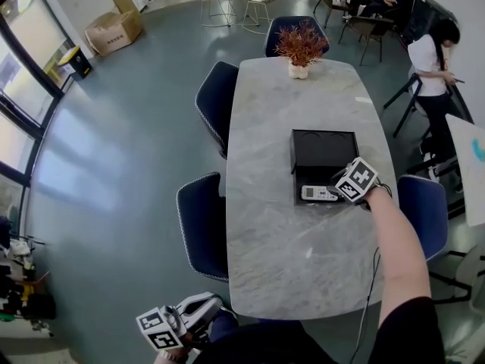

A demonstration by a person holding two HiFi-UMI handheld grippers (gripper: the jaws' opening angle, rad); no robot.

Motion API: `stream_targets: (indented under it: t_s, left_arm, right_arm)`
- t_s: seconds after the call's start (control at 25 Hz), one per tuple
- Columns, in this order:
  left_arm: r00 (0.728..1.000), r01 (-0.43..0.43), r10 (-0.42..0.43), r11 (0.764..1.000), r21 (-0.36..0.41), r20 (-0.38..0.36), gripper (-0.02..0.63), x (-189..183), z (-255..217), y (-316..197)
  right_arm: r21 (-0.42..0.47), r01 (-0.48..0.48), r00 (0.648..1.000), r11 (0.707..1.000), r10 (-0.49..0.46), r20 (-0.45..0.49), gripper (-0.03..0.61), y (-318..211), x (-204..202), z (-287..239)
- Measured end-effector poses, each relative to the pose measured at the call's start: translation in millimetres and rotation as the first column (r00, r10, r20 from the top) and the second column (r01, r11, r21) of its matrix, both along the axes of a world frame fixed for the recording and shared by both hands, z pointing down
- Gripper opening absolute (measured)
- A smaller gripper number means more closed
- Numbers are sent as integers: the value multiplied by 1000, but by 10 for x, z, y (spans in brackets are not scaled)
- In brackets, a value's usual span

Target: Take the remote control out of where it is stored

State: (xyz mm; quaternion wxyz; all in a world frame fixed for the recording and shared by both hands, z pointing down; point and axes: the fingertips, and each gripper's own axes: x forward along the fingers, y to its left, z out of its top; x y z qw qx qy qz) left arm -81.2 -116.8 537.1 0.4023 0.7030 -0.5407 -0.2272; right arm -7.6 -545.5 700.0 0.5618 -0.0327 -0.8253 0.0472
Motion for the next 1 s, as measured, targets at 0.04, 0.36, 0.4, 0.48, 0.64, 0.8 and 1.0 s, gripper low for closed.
stream_targets:
  t_s: [0.04, 0.36, 0.4, 0.48, 0.64, 0.8, 1.0]
  left_arm:
    - [1000, 7, -7, 1000, -5, -2, 5, 5, 13, 8]
    - [999, 46, -47, 998, -36, -15, 5, -27, 92, 53]
    - [999, 50, -50, 998, -39, -17, 5, -33, 100, 52]
    - [998, 55, -56, 998, -43, -21, 5, -35, 111, 51]
    - [998, 62, -63, 997, -48, -28, 5, -28, 140, 42]
    - [997, 68, -70, 996, -58, -35, 5, -24, 173, 52]
    - [996, 70, -73, 995, -67, -42, 5, -39, 196, 27]
  right_arm:
    - [0, 12, 1000, 1000, -12, -21, 109, -16, 7, 60]
    - [-45, 101, 986, 994, -106, -125, 155, -35, -4, 373]
    - [-52, 113, 984, 992, -119, -132, 160, -27, -11, 393]
    - [-66, 126, 981, 990, -134, -139, 164, -9, -30, 417]
    - [-83, 156, 973, 984, -168, -156, 169, 21, -60, 484]
    - [-108, 181, 965, 978, -198, -174, 172, 39, -48, 553]
    - [-128, 212, 952, 969, -235, -198, 183, 35, -33, 627]
